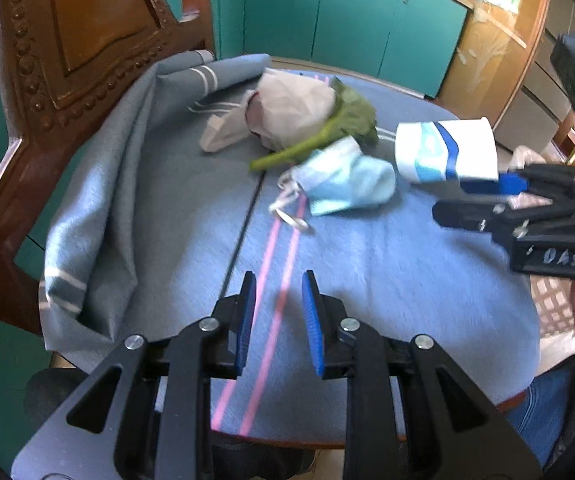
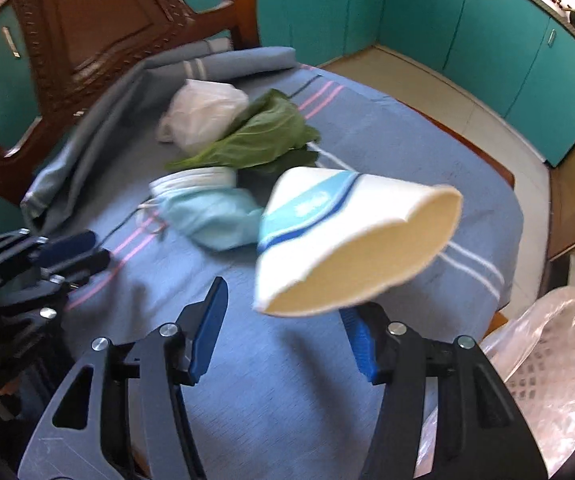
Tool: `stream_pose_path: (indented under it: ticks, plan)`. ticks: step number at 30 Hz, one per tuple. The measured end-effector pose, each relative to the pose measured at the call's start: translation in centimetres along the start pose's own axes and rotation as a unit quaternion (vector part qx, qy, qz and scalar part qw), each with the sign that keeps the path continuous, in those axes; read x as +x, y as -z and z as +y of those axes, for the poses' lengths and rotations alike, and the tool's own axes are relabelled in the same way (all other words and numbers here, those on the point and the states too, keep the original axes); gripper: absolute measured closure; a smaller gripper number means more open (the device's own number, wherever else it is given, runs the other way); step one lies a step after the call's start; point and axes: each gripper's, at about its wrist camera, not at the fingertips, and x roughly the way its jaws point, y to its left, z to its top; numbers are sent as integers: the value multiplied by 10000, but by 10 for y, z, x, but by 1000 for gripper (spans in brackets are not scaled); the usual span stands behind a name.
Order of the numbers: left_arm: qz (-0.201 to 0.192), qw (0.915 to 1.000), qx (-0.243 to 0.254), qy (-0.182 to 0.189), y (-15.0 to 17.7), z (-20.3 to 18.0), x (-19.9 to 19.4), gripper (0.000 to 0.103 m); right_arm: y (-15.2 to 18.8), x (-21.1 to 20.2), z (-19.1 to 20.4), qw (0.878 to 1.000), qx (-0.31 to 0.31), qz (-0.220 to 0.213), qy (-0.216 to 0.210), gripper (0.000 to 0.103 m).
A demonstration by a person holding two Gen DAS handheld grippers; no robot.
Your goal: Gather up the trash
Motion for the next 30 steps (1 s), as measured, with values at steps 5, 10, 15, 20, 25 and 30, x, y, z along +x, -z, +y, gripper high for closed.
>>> stream_pose_path:
  ticks: [5,10,15,20,25,30]
  plan:
    - [-33,10000,6,-38,2,-1,-4,68,5,-19,-3,9994,119,-322,-59,34]
    - [-127,9999,-19,-80,6,-3,-17,58,0,-25,-17,9975,491,-505,-41,31]
    - [-114,9999,-44,-113,4,-3,-18,54,-1,-23,-21,9971,589,-484,-31,30]
    - [-176,9997,-117,-129,5,0,-25,49,1,-27,-23,9964,625,-551,-123,30]
    - [-182,9996,-130,-148,8,2,-29,47,2,-39,-39,9917,964,-822,-198,30]
    - [-142,9997,-104,-147,10,-1,-26,45,7,-45,-57,9870,1306,-938,-82,24]
